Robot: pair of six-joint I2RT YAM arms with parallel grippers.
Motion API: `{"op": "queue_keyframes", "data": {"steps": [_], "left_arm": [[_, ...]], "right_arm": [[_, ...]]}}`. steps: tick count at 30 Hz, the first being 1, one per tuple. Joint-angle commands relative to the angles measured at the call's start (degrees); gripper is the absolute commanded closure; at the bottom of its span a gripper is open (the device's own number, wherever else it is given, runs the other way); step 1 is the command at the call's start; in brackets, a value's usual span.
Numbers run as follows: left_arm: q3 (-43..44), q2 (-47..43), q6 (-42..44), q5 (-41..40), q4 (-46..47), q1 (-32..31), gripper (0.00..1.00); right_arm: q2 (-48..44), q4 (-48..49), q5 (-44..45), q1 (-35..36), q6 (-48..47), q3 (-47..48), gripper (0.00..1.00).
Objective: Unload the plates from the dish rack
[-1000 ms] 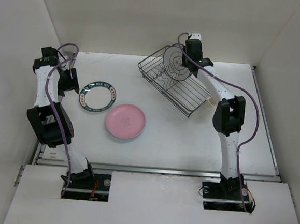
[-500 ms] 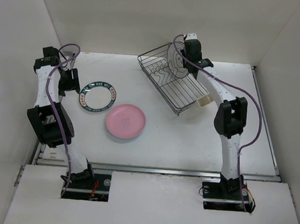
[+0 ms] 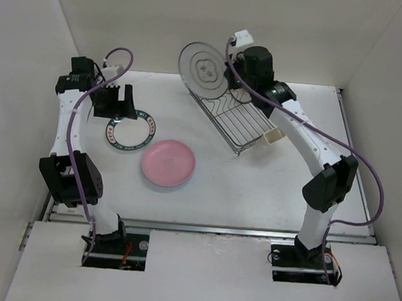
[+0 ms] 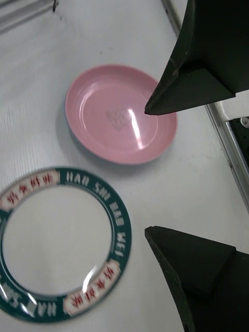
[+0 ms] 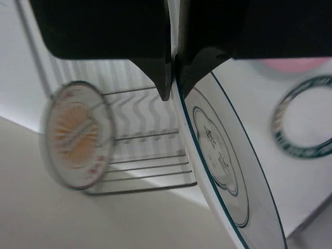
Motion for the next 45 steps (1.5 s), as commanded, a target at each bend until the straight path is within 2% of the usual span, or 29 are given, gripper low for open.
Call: {"op": "queue_keyframes", "data": {"steps": [1,5,9,12,14,15,18,19,21,23,24,28,32,36,45], "left_arm": [[1.13,-4.25,2.97,12.34,-1.60,-2.81,0.14],[1.13,-3.03,3.49,11.21,-1.07,-7.03,0.12],[1.13,-0.57,4.02,6.12,-2.12,-9.59,0.12],[-0.62,1.37,4.55,2.95,-2.13,-10.38,0.12],[-2.55,1.37,4.55,0.05,-0.99,-10.38,0.17],[-3.17,1.37,4.55,-0.48,-0.98,-10.38,0.32],[-3.88,0.85,5.08,0.39,-0.46,-10.38,0.62],[-3.88,0.85,5.08,0.40,-0.46,-10.38,0.76],[-3.88,0.85,5.60,0.92,-0.98,-10.38,0.81],[-3.88,0.85,5.60,0.31,-0.98,-10.38,0.80],[-3.88,0.85,5.60,-0.21,-0.98,-10.38,0.68],[-1.86,-1.78,6.22,-0.22,-1.51,-10.38,0.34],[-0.01,-3.72,6.75,-2.50,-1.51,-9.77,0.22],[-0.01,-1.71,8.77,-2.51,-1.59,-9.06,0.19],[1.31,2.69,8.06,13.39,-4.41,-9.67,0.19]], "right_arm": [[3.94,1.32,-16.70,3.59,5.33,-3.95,1.00],[8.35,3.96,-30.76,7.64,8.15,-3.95,1.00],[11.17,4.56,-35.26,10.19,10.07,-0.79,1.00],[11.17,7.38,-39.91,10.19,10.87,-1.93,1.00],[10.55,8.00,-41.77,10.19,10.87,-3.42,1.00],[10.55,8.00,-42.64,10.19,10.87,-3.43,1.00],[10.03,8.61,-43.87,10.19,10.87,-4.74,1.00],[10.03,8.61,-43.88,10.19,10.87,-4.74,1.00],[10.03,8.61,-45.37,10.19,10.87,-4.74,1.00],[10.03,8.61,-45.99,10.19,10.26,-4.74,1.00],[10.03,7.48,-44.68,10.19,9.74,-4.74,1.00],[8.88,5.89,-41.69,9.67,7.28,-6.48,1.00],[6.96,5.36,-44.92,6.34,6.74,-8.25,1.00],[6.42,5.98,-51.87,4.66,6.74,-8.26,1.00],[9.67,7.91,-59.17,4.66,9.99,-7.03,1.00]]}}
